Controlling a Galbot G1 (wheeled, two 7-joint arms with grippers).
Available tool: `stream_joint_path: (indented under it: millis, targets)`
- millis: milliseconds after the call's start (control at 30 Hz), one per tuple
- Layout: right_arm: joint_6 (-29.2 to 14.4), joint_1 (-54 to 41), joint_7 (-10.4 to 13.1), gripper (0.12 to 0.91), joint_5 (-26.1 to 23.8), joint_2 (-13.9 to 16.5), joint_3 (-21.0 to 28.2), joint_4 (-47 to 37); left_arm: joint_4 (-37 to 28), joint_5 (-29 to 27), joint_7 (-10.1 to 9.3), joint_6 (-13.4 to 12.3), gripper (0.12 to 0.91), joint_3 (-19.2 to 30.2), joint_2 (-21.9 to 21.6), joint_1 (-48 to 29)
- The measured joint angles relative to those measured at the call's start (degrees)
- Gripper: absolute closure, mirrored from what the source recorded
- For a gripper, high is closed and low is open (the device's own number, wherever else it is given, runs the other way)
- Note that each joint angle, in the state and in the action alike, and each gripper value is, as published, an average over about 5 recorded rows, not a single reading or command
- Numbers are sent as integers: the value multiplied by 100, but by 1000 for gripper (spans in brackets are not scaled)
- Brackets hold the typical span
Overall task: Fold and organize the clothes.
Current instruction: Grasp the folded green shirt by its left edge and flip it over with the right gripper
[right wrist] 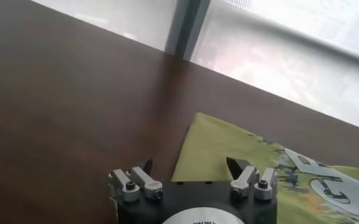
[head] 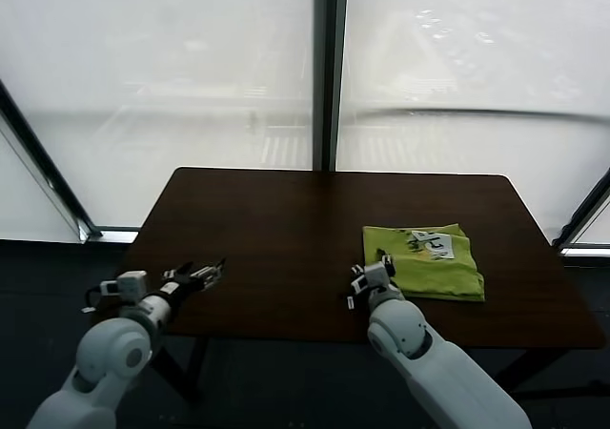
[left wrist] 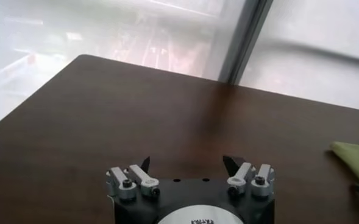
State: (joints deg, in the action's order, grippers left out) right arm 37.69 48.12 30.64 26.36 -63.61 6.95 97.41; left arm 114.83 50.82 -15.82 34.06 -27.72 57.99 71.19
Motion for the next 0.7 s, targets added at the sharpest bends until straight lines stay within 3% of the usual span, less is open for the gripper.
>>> stream_joint_path:
  millis: [200, 300, 500, 600, 700]
  targets:
    - [88, -23, 13, 751, -16, 30, 10, 10, -30, -19, 32, -11, 123, -10, -2, -1]
    - [-57, 1, -110, 847, -3, 33, -35, 12, -36, -29, 37, -15, 123, -6, 0, -6]
    - [-973, 114, -967, 854, 349, 43, -207, 134, -47, -71, 37, -17, 123, 17, -4, -18]
    - [-1473, 104, -1412, 854, 743, 1, -313, 251, -51, -67, 9, -15, 123, 3, -15, -47]
    - [-1799, 55, -1705, 854, 1305, -87, -438, 425, -30, 29, -52, 5, 123, -55, -39, -104]
